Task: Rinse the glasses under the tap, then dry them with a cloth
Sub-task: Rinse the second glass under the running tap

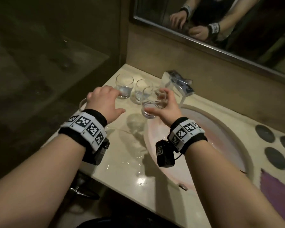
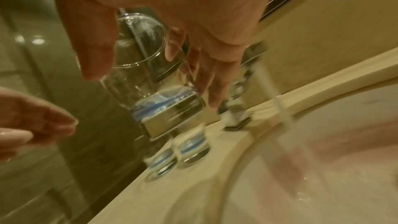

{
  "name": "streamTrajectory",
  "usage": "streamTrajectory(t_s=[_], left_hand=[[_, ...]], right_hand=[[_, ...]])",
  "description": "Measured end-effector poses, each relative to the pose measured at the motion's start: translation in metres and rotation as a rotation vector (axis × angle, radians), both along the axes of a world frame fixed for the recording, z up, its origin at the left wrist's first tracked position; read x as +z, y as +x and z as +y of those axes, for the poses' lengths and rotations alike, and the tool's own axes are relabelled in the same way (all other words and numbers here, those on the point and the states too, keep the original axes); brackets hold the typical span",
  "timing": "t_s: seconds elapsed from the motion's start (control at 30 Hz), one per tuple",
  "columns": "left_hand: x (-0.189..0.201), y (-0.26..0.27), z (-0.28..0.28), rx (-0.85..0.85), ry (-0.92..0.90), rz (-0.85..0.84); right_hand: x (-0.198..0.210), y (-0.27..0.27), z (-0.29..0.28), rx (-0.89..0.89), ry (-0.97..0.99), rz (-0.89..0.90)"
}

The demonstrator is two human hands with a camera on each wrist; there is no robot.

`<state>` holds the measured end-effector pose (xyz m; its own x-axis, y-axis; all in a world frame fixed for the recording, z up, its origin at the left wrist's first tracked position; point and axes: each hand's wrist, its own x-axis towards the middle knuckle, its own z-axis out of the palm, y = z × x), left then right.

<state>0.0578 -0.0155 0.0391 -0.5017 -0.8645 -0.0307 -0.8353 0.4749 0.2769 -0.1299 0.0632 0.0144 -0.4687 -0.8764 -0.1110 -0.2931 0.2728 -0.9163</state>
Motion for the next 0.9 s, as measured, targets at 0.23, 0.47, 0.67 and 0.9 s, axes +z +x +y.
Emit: streamTrajectory(t_s=[0.23,0.47,0.67,0.9], left_hand=[[-0.005,-0.072,0.057,0.063,0.183,0.238],[-0.017,-0.141,0.114,0.044,0.181,0.292],[-0.028,-0.144,0.124,0.077,0.18,0.238],[-0.038,-0.149,0.08,-0.008,0.176,0.097]], right_hand=[[0.003,-0.074,0.104,-0.143,-0.041,-0.029],[-0.003,-0.129,0.164,-0.082,0.029,0.037],[-0.02,-0.152,0.155,0.016,0.087,0.001],[-0.046,-0.166,0.082,0.058,0.155,0.018]])
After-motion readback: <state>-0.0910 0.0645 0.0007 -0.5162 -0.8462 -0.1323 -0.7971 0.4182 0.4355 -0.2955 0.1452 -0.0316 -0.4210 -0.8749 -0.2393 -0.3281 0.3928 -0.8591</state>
